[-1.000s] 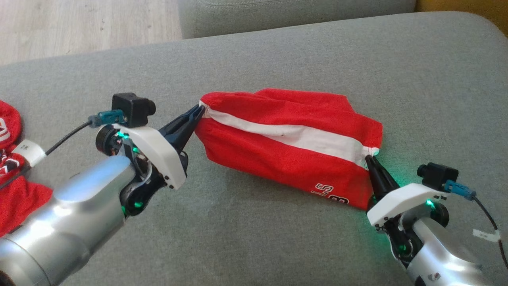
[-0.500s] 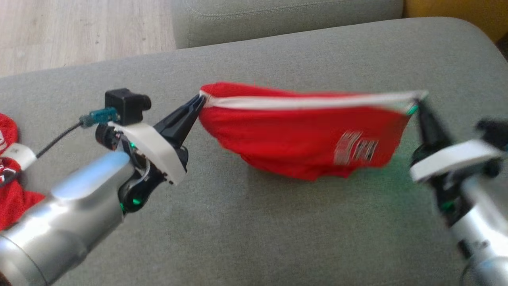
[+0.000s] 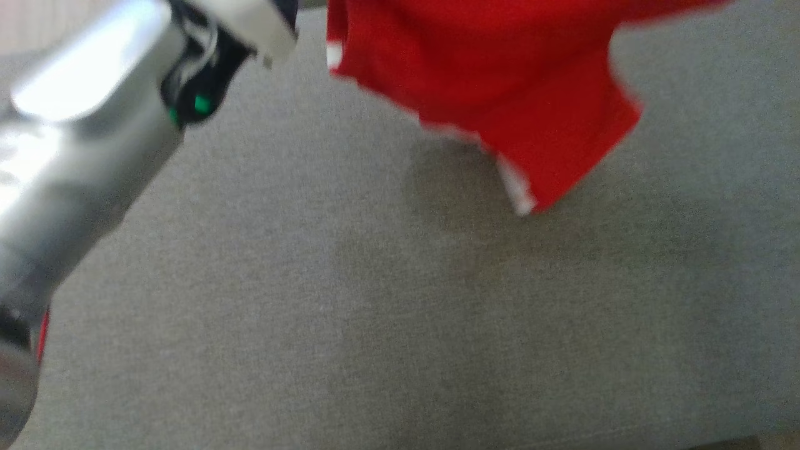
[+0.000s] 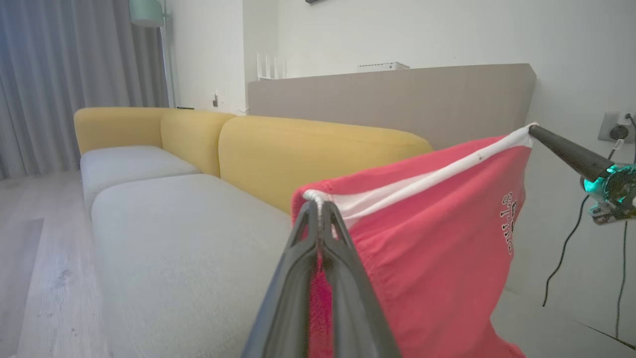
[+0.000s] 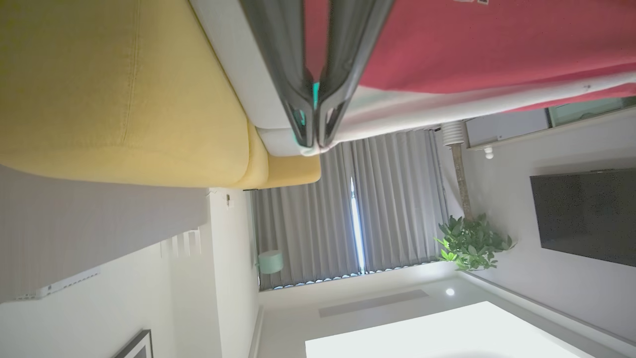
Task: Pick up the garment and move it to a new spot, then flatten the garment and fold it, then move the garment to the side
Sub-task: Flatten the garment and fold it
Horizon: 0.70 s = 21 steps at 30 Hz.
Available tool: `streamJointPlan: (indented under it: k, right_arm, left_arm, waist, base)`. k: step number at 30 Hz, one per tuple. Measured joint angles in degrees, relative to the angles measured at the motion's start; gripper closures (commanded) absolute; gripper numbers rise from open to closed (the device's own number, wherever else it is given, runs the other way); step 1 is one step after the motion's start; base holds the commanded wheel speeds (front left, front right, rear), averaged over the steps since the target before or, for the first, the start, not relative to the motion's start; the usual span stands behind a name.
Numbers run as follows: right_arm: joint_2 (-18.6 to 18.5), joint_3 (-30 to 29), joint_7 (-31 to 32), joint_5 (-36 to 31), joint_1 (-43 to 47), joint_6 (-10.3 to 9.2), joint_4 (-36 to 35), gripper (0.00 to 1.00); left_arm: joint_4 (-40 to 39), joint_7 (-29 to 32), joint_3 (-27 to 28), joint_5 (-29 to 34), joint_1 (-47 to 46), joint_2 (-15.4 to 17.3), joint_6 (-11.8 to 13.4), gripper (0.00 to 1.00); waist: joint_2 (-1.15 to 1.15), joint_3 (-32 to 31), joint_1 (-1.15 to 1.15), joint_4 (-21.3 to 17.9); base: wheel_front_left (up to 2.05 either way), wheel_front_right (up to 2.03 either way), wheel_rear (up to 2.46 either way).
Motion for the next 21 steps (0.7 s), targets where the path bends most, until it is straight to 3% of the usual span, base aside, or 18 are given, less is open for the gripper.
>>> streamJointPlan:
  k: [4, 7, 11, 16, 21]
  right_arm:
    - [-0.1, 1.0, -0.7, -1.2, -10.2, 0.00, 3.1, 1.00]
    - [-0.8, 1.4, -1.8, -2.4, -15.9, 0.00, 4.9, 1.00]
    - [-2.7, 1.9, -2.7, -2.9, -19.2, 0.00, 5.3, 1.00]
    - [-3.5, 3.8, -3.1, -2.0, -16.2, 0.00, 4.5, 1.00]
    - [-3.8, 4.1, -3.1, 0.2, -4.0, 0.00, 2.5, 1.00]
  left_arm:
    - [6.2, -2.8, 2.4, 2.7, -6.2, -3.6, 0.0, 1.00]
    - [9.8, -3.8, 7.0, 5.1, -10.3, -6.0, 0.0, 1.00]
    - [8.7, -4.0, 15.1, 10.2, -10.5, -8.0, 0.0, 1.00]
    - [3.6, -4.1, 18.0, 13.4, 0.3, -7.4, 0.0, 1.00]
    - [-1.6, -4.0, 18.7, 15.3, 15.2, -6.3, 0.0, 1.00]
  waist:
    - [0.00, 3.8, 0.01, 0.0]
    - [0.00, 6.1, 0.01, -0.1]
    - [0.00, 7.4, 0.01, 0.5]
    - [0.00, 7.3, -0.01, 1.0]
    - [0.00, 6.1, -0.01, 1.8]
  base:
    - [0.00, 0.00, 0.00]
    - [0.00, 0.00, 0.00]
    - [0.00, 0.00, 0.00]
    - [0.00, 0.00, 0.00]
    - [0.00, 0.00, 0.00]
